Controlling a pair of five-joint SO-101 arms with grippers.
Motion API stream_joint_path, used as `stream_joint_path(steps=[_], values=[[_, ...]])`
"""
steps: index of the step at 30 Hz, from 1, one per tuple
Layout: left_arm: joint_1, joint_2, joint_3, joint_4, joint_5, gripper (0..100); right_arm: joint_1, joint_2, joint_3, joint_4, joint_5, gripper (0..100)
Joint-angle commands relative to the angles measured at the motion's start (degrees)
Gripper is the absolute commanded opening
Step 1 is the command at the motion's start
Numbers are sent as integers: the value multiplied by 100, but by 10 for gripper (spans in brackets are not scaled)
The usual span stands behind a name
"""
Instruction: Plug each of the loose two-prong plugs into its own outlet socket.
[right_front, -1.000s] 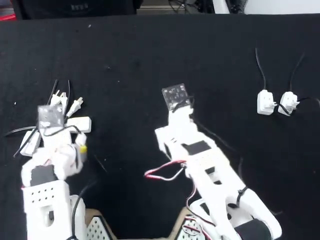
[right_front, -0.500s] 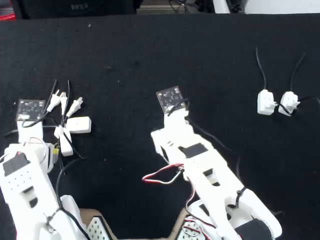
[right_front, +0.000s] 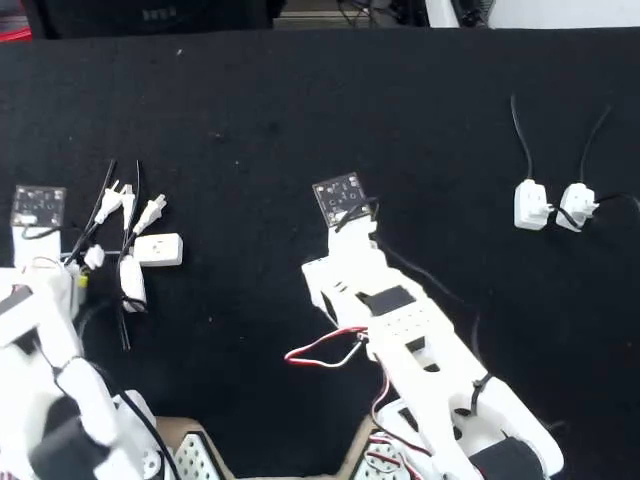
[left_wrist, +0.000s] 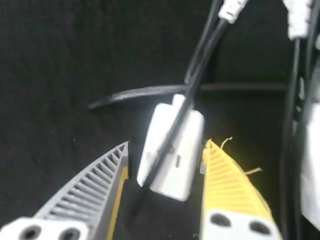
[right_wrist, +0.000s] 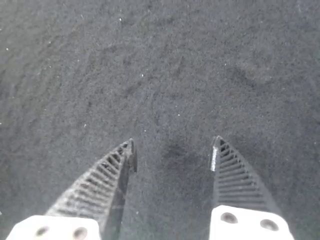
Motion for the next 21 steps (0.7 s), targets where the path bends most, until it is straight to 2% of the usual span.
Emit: stream_joint_path(steps=[1, 6, 12, 21], values=[[-198, 756, -1130, -97, 396, 234, -97, -92, -22, -185, -44, 230], [-558, 1600, -2308, -70, 756, 234, -97, -92, -13, -185, -44, 230], [-927, 2295, -3371, 378, 712, 234, -97, -92, -13, -193, -44, 230], [-1604, 3481, -4910, 431, 712, 234, -97, -92, -13, -193, -44, 230]])
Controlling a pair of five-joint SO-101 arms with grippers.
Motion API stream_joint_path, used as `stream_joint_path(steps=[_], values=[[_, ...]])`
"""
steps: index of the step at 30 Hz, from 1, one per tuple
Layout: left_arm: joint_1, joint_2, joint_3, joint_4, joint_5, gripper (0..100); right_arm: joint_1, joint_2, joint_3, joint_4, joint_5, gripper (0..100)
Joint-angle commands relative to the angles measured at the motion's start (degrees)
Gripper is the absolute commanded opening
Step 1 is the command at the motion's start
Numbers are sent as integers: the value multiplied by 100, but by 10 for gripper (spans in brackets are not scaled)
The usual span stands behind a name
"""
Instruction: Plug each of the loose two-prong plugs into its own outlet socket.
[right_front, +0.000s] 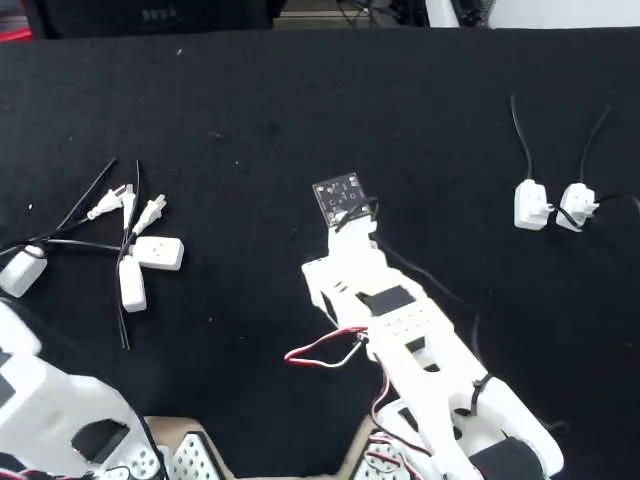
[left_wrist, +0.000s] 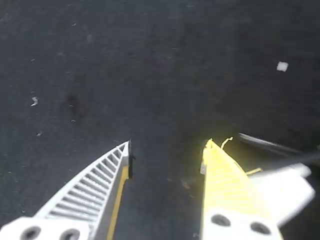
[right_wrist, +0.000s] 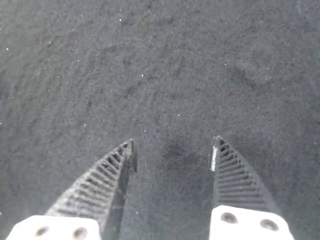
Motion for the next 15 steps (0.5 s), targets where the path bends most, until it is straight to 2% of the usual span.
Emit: stream_joint_path(steps=[1, 5, 7, 11, 13, 15], values=[[-321, 308, -989, 97, 62, 234, -97, -92, -13, -193, -44, 230], [-470, 396, -1587, 862, 62, 234, -97, -92, -13, -193, -44, 230], [-453, 360, -1833, 1521, 53, 234, -97, -92, -13, -193, -44, 230], [-268, 404, -2246, 2884, -695, 234, -97, -92, -13, -193, -44, 230], [-233, 422, -2220, 3121, -1081, 234, -97, -92, -13, -193, -44, 230], [-198, 360, -2000, 3095, -1152, 234, -97, -92, -13, -193, -44, 230]])
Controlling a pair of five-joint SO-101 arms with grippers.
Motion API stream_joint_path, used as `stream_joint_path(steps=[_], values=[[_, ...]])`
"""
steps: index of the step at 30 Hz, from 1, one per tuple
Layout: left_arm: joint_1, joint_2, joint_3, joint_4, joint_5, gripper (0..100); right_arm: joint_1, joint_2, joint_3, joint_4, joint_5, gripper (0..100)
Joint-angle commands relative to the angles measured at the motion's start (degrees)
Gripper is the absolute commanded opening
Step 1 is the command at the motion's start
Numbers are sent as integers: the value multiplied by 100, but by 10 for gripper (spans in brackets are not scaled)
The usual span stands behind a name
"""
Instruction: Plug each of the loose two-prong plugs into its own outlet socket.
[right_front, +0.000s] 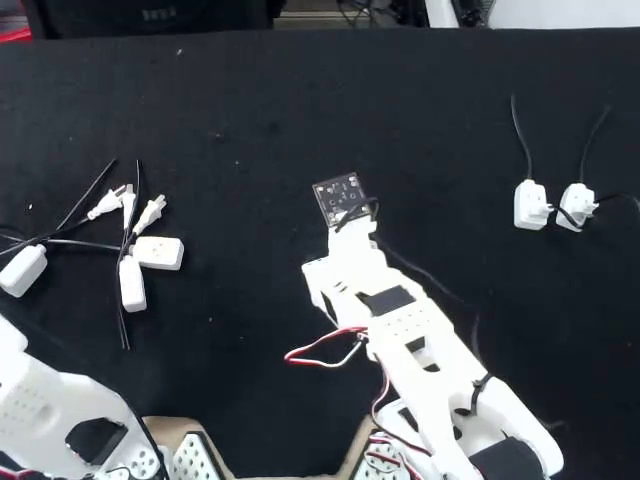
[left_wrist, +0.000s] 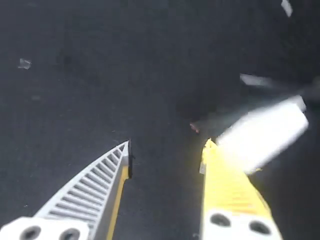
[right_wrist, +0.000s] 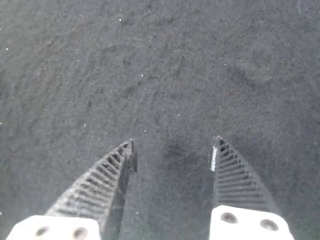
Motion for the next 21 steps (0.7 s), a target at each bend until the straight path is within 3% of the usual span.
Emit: stream_joint_path(steps=[1, 11, 18, 21], values=[[145, -141, -75, 264, -369, 234, -97, -92, -13, -193, -44, 230], [901, -809, 1015, 202, -800, 234, -97, -92, -13, -193, -44, 230], [1138, -607, 1473, -1213, -818, 234, -97, -92, 4, -193, -44, 230], [1138, -378, 1411, -1415, -826, 235, -97, -92, 4, -193, -44, 230]])
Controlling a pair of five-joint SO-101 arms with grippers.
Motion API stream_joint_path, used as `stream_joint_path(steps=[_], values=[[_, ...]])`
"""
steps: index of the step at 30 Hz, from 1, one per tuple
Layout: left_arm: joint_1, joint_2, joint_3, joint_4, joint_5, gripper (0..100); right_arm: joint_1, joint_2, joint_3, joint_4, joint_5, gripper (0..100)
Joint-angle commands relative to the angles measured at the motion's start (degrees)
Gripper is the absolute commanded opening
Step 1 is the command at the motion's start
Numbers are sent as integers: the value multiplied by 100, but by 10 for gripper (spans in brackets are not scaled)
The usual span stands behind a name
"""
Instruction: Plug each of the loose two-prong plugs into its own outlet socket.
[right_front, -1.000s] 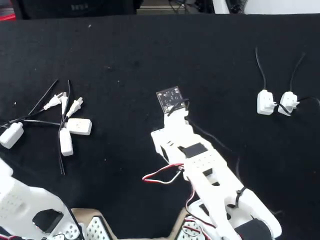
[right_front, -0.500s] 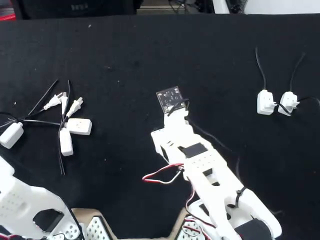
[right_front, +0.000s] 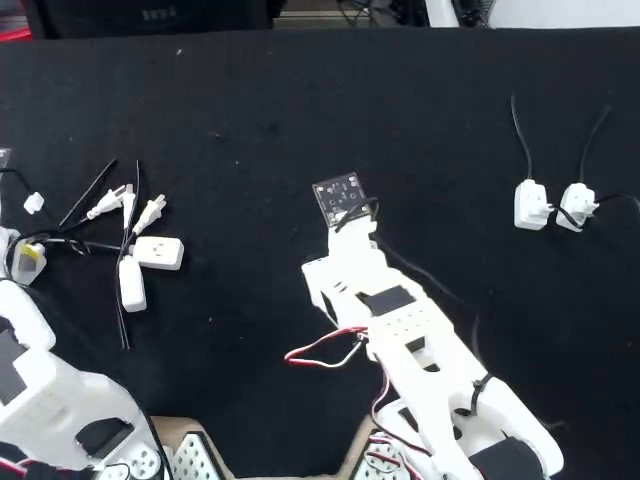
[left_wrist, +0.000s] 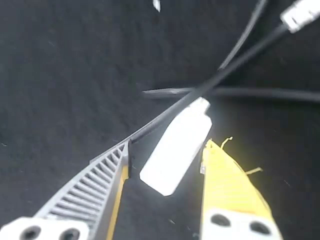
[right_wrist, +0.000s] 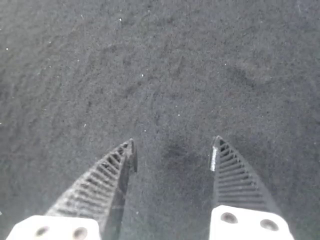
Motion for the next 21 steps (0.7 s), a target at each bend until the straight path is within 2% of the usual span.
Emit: stream_joint_path(steps=[1, 13, 15, 19, 21], values=[[66, 158, -119, -378, -62, 236, -88, -92, 4, -193, -44, 230], [110, 325, -57, -255, -26, 230, -88, -92, 4, -193, -44, 230], [119, 229, -119, 114, -44, 182, -88, -92, 4, -193, -44, 230], [268, -26, -119, 668, -44, 21, -88, -92, 4, -193, -44, 230], [312, -176, -92, 914, -44, 46, -88, -92, 4, -193, -44, 230]])
